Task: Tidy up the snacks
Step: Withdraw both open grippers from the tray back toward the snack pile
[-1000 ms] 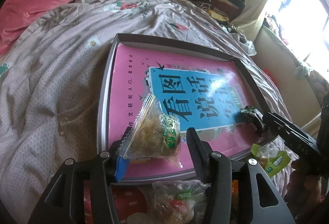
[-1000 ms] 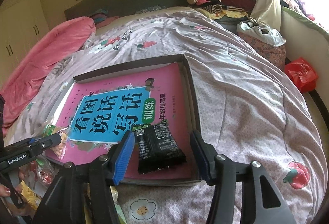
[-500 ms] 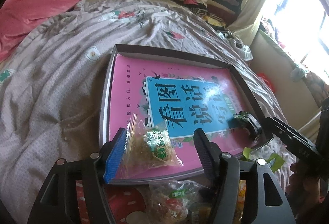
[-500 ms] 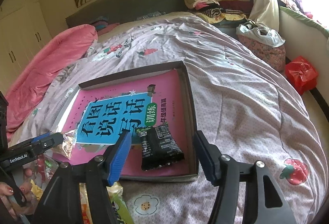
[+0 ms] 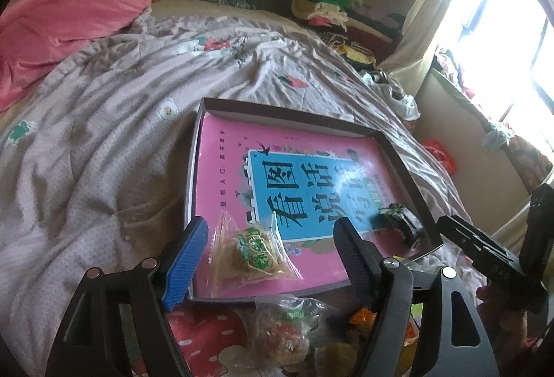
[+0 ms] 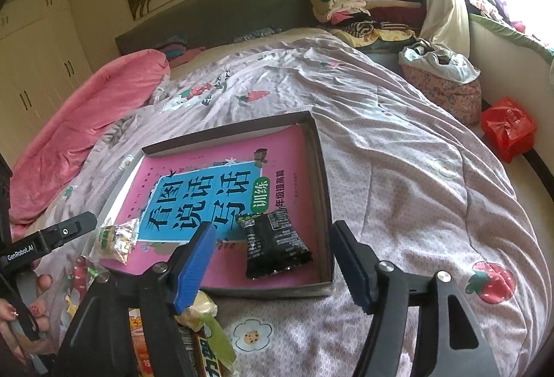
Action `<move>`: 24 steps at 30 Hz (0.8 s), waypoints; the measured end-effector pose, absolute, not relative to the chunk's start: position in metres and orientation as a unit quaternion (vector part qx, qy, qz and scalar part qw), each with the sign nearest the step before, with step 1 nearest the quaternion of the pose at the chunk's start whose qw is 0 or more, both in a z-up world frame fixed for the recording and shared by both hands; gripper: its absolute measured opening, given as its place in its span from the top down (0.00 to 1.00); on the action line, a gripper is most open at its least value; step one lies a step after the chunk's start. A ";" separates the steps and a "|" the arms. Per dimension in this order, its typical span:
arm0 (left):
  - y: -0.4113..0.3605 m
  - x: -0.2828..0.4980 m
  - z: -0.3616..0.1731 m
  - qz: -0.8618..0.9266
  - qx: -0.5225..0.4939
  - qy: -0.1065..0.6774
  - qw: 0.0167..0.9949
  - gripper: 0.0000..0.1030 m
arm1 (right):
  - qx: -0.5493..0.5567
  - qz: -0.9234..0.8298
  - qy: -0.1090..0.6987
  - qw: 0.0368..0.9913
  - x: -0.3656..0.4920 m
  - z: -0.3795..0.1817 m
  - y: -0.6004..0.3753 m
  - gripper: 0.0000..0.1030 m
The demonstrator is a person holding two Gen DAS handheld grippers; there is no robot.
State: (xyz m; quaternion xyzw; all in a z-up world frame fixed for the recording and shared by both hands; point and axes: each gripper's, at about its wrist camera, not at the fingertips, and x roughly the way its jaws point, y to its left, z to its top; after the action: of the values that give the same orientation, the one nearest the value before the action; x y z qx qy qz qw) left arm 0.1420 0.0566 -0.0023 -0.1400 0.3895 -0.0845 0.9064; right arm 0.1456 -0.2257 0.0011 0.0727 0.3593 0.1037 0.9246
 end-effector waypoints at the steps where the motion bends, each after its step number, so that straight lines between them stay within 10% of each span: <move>1: 0.058 0.141 -0.002 -0.086 -0.142 0.388 0.906 0.26 | 0.073 0.104 0.358 0.925 0.144 0.002 -0.226 0.33; 24: 0.056 0.116 0.014 -0.099 -0.146 0.376 0.910 0.23 | 0.072 0.123 0.350 0.926 0.121 0.012 -0.219 0.27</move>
State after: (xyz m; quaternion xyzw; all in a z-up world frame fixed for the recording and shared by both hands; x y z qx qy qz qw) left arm 0.1162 0.0561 0.0140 -0.1460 0.3759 -0.0991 0.9097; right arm 0.1214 -0.2192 0.0115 0.0720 0.3502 0.1231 0.9257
